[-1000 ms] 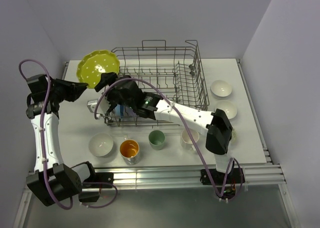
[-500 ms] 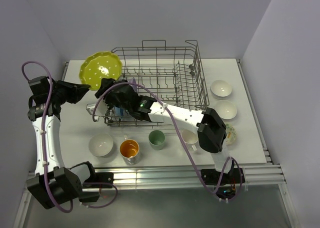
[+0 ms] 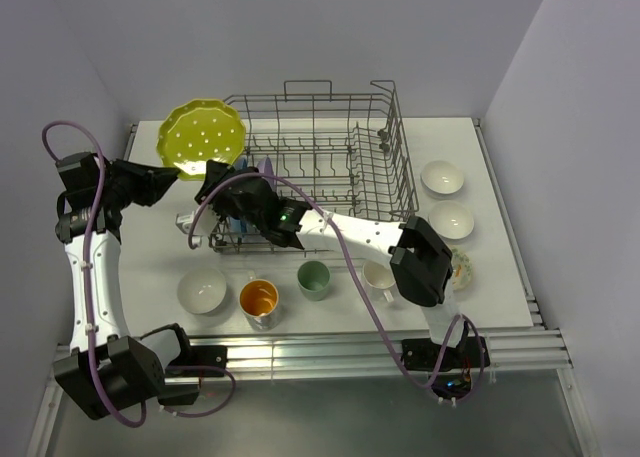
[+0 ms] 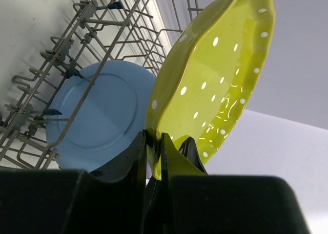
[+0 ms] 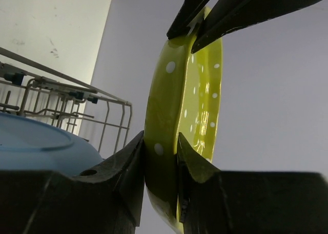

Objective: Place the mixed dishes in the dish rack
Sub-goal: Pass the plate from the left arm to the right, then insert the plate into the dish rack

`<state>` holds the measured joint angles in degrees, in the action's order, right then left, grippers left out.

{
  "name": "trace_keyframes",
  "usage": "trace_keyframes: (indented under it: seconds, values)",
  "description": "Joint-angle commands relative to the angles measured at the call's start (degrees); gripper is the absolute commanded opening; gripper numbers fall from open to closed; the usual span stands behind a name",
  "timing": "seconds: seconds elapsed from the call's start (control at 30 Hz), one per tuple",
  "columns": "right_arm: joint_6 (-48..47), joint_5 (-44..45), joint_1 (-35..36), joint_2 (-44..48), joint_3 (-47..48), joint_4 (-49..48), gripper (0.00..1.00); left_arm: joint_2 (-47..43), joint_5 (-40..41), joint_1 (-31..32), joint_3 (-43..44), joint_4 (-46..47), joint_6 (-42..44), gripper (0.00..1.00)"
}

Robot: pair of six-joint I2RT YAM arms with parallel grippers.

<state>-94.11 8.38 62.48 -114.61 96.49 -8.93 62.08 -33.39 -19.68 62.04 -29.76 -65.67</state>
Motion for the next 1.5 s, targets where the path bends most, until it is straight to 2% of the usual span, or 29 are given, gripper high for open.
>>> trace_keyframes:
  seconds: [0.0, 0.13, 0.2, 0.23, 0.27, 0.33, 0.37, 0.47, 0.7, 0.87, 1.07, 1.33, 1.47]
  values:
    - [-2.7, 1.1, -0.1, 1.3, -0.3, -5.5, 0.02, -2.9, -4.7, 0.3, 1.2, 8.6, -2.6, 0.00]
    - [-2.2, 0.8, -0.1, 1.7, 0.8, -5.8, 0.00, -3.2, -5.0, 0.2, 0.2, 9.2, -3.1, 0.00]
    - [-2.0, 0.7, -0.1, 1.8, 1.1, -5.6, 0.00, -3.2, -5.3, 0.2, -0.5, 9.9, -3.3, 0.07]
    - [-1.9, 0.7, -0.1, 2.0, 1.2, -5.6, 0.00, -3.3, -5.3, 0.2, -0.7, 10.2, -3.5, 0.13]
    - [-1.5, 0.6, -0.1, 2.1, 1.7, -5.2, 0.00, -3.3, -5.4, 0.2, -1.0, 10.3, -3.6, 0.26]
    - [-1.2, 0.6, -0.1, 2.3, 1.9, -5.2, 0.00, -3.6, -5.4, 0.2, -1.7, 11.2, -3.5, 0.41]
    - [-1.1, 0.6, -0.1, 2.4, 2.1, -5.1, 0.00, -3.8, -5.5, 0.2, -1.9, 11.4, -3.4, 0.53]
    - [-0.6, 0.4, -0.1, 2.5, 2.5, -5.1, 0.00, -4.3, -5.7, 0.2, -2.6, 11.7, -2.9, 0.65]
    - [0.6, 0.1, -0.3, 2.9, 4.6, -4.7, 0.00, -5.2, -6.3, 0.3, -3.6, 12.9, -1.1, 0.70]
    - [3.8, -0.4, -0.6, 4.1, 7.2, -2.3, 0.00, -6.4, -4.2, 0.2, -0.6, 11.5, 7.9, 0.82]
    - [9.5, -1.4, -2.1, 6.3, 11.4, 1.6, 0.00, -8.3, -0.1, 0.1, 2.8, 11.2, 15.5, 0.91]
    - [16.7, -3.5, -5.2, 8.3, 16.9, 5.8, 0.00, -10.2, 7.6, 0.1, 8.4, 5.6, 23.9, 0.93]
    - [22.6, -5.1, -7.3, 9.6, 20.2, 8.5, 0.00, -11.0, 10.5, 0.1, 8.9, 4.5, 25.1, 0.93]
